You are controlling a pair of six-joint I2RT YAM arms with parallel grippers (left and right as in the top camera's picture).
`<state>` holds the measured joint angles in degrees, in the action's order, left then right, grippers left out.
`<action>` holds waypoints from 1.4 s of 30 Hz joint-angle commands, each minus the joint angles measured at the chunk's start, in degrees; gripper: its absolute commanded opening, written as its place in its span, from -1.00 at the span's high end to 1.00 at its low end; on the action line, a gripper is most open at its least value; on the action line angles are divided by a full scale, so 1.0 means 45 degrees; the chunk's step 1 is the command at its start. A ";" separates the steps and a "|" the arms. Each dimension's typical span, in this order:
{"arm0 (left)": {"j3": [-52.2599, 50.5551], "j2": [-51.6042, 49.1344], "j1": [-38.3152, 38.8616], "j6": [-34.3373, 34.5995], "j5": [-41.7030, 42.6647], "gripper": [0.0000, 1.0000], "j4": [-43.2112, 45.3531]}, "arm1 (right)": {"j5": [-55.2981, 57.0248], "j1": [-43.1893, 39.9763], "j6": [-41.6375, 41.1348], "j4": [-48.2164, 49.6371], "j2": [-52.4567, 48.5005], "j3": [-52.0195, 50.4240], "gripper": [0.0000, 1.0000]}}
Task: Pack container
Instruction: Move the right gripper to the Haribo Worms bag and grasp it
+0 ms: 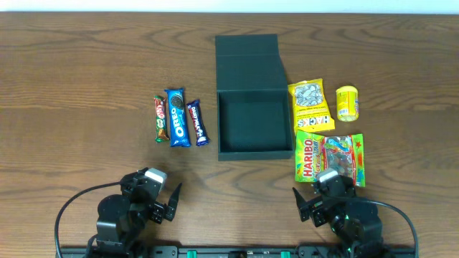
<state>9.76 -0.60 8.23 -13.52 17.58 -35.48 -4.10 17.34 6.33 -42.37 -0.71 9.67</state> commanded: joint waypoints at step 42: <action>-0.0121 0.0087 -0.0073 0.0092 -0.0044 -0.91 0.0053 | -0.3283 -0.0097 -0.8116 0.2871 0.0083 -0.0083 -0.99</action>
<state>9.76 -0.58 8.23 -13.52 17.58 -35.48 -10.90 17.32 -12.51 -28.67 -0.62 9.17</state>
